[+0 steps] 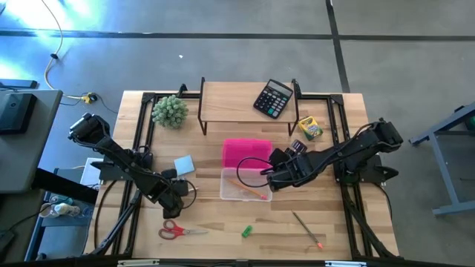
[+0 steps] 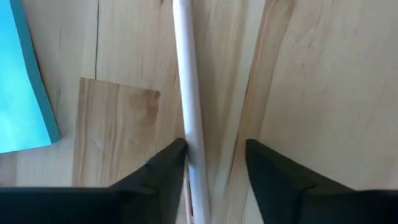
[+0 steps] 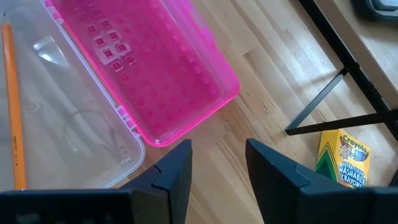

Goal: Pack school essentials
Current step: Put the white pen into the transparent bin

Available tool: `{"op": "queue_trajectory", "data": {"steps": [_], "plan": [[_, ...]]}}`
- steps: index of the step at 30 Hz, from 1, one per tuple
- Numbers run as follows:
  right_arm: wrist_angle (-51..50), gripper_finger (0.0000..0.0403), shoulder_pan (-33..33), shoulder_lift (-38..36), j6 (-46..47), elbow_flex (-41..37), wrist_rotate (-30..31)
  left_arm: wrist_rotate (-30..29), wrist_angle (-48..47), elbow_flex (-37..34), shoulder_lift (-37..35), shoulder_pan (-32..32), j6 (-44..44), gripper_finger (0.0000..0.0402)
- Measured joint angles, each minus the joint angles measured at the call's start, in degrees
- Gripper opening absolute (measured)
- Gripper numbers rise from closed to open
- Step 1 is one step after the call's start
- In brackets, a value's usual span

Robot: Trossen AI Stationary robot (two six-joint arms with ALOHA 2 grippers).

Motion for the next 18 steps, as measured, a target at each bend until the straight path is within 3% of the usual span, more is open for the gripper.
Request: {"op": "queue_trajectory", "data": {"steps": [11, 18], "plan": [[-0.02, 0.0142, 0.00, 0.00, 0.00, 0.00, -0.02, 0.37, 0.50, -0.04, 0.02, 0.02, 0.00, 0.0030], [-0.02, 0.0142, -0.13, 0.00, -0.40, 0.00, -0.36, 0.44, 0.50, -0.02, -0.04, 0.02, 0.50, 0.0009]]}}
